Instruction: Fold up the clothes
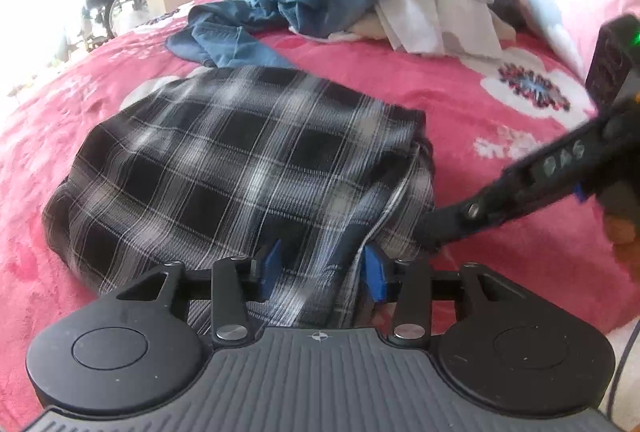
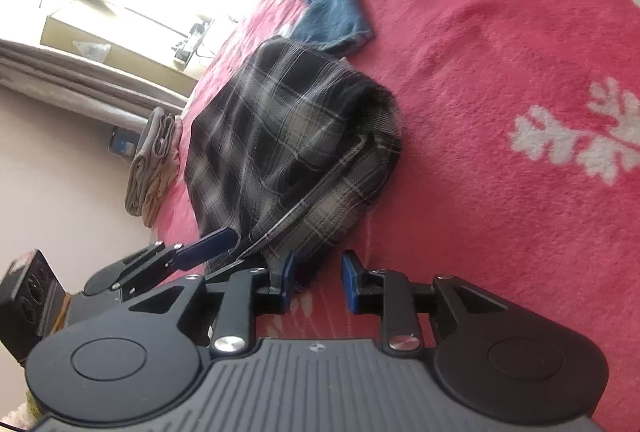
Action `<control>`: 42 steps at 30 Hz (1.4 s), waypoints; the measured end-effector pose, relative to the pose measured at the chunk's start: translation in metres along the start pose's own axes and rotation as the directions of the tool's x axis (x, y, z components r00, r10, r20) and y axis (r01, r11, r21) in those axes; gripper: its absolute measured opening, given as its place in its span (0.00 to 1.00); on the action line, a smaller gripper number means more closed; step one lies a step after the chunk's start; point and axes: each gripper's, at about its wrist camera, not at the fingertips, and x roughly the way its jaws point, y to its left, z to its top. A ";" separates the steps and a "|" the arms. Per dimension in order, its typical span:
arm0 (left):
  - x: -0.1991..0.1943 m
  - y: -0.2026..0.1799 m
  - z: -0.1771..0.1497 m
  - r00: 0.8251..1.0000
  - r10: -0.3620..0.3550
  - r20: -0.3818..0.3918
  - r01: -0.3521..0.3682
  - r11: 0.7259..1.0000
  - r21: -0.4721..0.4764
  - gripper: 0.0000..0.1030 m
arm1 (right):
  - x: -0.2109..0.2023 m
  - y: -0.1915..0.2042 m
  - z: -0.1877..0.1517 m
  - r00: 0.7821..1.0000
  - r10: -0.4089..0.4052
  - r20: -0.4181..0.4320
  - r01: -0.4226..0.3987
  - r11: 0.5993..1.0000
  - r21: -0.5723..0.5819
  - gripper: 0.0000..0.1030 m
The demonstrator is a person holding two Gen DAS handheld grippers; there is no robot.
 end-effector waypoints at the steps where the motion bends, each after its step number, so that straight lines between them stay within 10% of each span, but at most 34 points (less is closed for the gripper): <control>1: -0.002 0.003 0.001 1.000 -0.004 0.007 0.004 1.000 -0.020 0.43 | 0.002 0.001 0.000 1.000 0.003 -0.004 -0.003 1.000 -0.006 0.28; 12: 0.002 0.004 -0.001 1.000 -0.014 0.001 0.014 0.999 -0.031 0.41 | 0.009 0.007 -0.007 1.000 0.010 0.012 -0.009 1.000 -0.028 0.17; 15: 0.001 -0.001 -0.002 0.999 0.032 0.035 -0.031 0.999 -0.022 0.11 | 0.006 0.011 -0.010 0.999 -0.028 0.043 0.031 0.998 -0.055 0.05; 18: -0.006 0.005 -0.001 0.996 0.046 0.072 -0.039 0.996 -0.084 0.04 | -0.006 0.016 -0.013 0.997 -0.005 0.078 0.010 0.998 -0.066 0.03; 34: -0.026 0.011 -0.005 0.989 0.005 0.150 0.018 0.988 -0.155 0.02 | 0.046 0.028 0.013 0.993 0.080 0.088 -0.075 0.995 -0.067 0.03; 42: 0.001 -0.007 -0.025 0.999 -0.007 0.033 0.008 0.999 -0.032 0.04 | 0.046 -0.011 0.013 0.978 0.156 0.140 -0.180 0.967 0.180 0.05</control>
